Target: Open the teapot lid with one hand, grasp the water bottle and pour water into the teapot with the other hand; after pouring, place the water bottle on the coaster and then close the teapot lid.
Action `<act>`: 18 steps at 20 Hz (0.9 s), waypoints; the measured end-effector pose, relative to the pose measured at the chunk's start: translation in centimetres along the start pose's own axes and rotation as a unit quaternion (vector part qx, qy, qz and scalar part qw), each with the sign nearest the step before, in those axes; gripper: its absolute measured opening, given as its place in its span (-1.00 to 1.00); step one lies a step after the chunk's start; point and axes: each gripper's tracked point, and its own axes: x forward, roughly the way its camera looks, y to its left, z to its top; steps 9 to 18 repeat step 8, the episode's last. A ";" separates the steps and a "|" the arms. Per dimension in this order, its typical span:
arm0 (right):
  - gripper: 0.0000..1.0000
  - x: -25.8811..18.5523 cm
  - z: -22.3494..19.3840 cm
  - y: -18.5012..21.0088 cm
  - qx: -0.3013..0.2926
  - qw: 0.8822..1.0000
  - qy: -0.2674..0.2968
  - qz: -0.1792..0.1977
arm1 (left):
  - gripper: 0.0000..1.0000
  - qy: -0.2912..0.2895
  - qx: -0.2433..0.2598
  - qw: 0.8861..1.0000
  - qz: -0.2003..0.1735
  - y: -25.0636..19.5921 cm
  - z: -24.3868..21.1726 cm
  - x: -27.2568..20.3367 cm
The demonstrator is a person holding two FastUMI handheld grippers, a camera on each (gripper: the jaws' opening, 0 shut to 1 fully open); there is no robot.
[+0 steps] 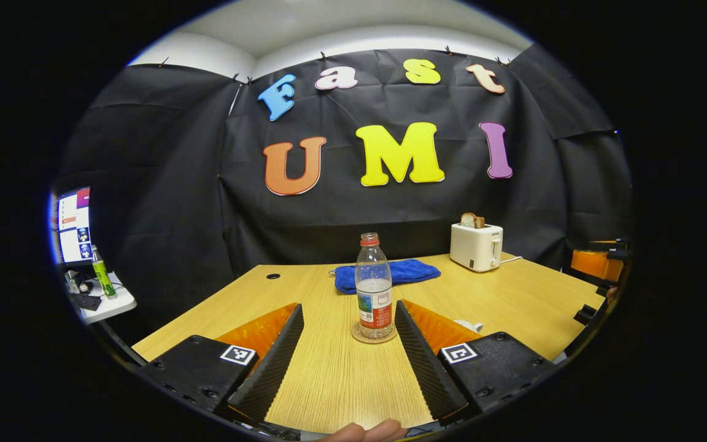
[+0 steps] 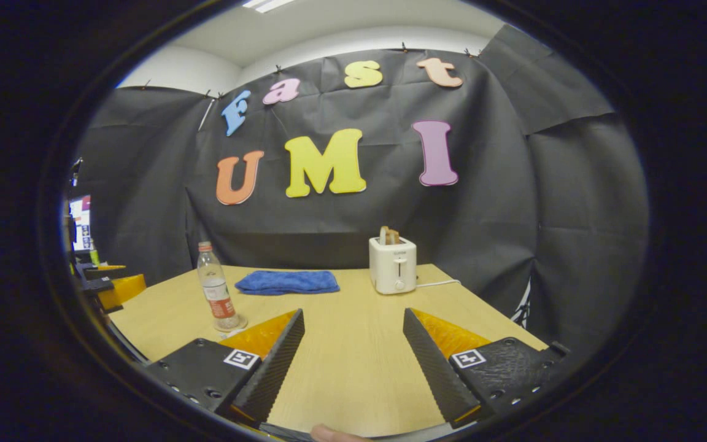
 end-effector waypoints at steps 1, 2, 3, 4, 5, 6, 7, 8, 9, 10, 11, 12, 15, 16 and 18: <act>0.92 -0.1 0.0 0.1 0.000 1.000 0.002 0.001 | 0.88 0.002 0.000 1.000 -0.001 -0.2 -0.1 0.0; 0.86 -0.1 -0.1 0.2 0.000 1.000 0.002 0.003 | 0.87 0.002 -0.001 1.000 -0.003 -0.4 -0.2 0.0; 0.92 -0.1 0.0 0.4 -0.002 1.000 0.002 0.005 | 0.87 0.003 -0.001 1.000 -0.003 -0.4 -0.2 0.0; 0.92 -0.2 0.0 0.5 -0.004 1.000 0.002 0.006 | 0.87 0.004 -0.001 1.000 -0.003 -0.4 -0.2 0.1; 0.86 -0.2 0.1 0.9 -0.007 1.000 0.002 0.009 | 0.87 0.004 -0.001 1.000 -0.001 -0.3 -0.3 0.2; 0.92 -0.3 0.1 1.2 -0.010 1.000 0.001 0.011 | 0.88 0.004 -0.002 1.000 0.002 -0.1 -0.2 0.2; 0.92 -0.3 0.2 1.4 -0.013 1.000 0.000 0.014 | 0.88 0.004 -0.002 1.000 0.002 -0.1 -0.2 0.2; 0.92 -0.4 0.3 1.7 -0.017 1.000 -0.001 0.016 | 0.87 0.003 -0.003 1.000 0.002 -0.1 -0.2 0.2; 0.92 -0.4 0.3 1.7 -0.017 1.000 -0.001 0.016 | 0.87 0.003 -0.003 1.000 0.002 -0.1 -0.2 0.2; 0.92 -0.4 0.3 1.7 -0.017 1.000 -0.001 0.016 | 0.87 0.003 -0.003 1.000 0.002 -0.1 -0.2 0.2; 0.92 -0.4 0.3 1.7 -0.017 1.000 -0.001 0.016 | 0.87 0.003 -0.003 1.000 0.002 -0.1 -0.2 0.2; 0.92 -0.4 0.3 1.7 -0.017 1.000 -0.001 0.016 | 0.87 0.003 -0.003 1.000 0.002 -0.1 -0.2 0.2; 0.92 -0.4 0.3 1.7 -0.017 1.000 -0.001 0.016 | 0.87 0.003 -0.003 1.000 0.002 -0.1 -0.2 0.2; 0.92 -0.4 0.3 1.7 -0.017 1.000 -0.001 0.016 | 0.87 0.003 -0.003 1.000 0.002 -0.1 -0.2 0.2; 0.92 -0.4 0.3 1.7 -0.017 1.000 -0.001 0.016 | 0.87 0.003 -0.003 1.000 0.002 -0.1 -0.2 0.2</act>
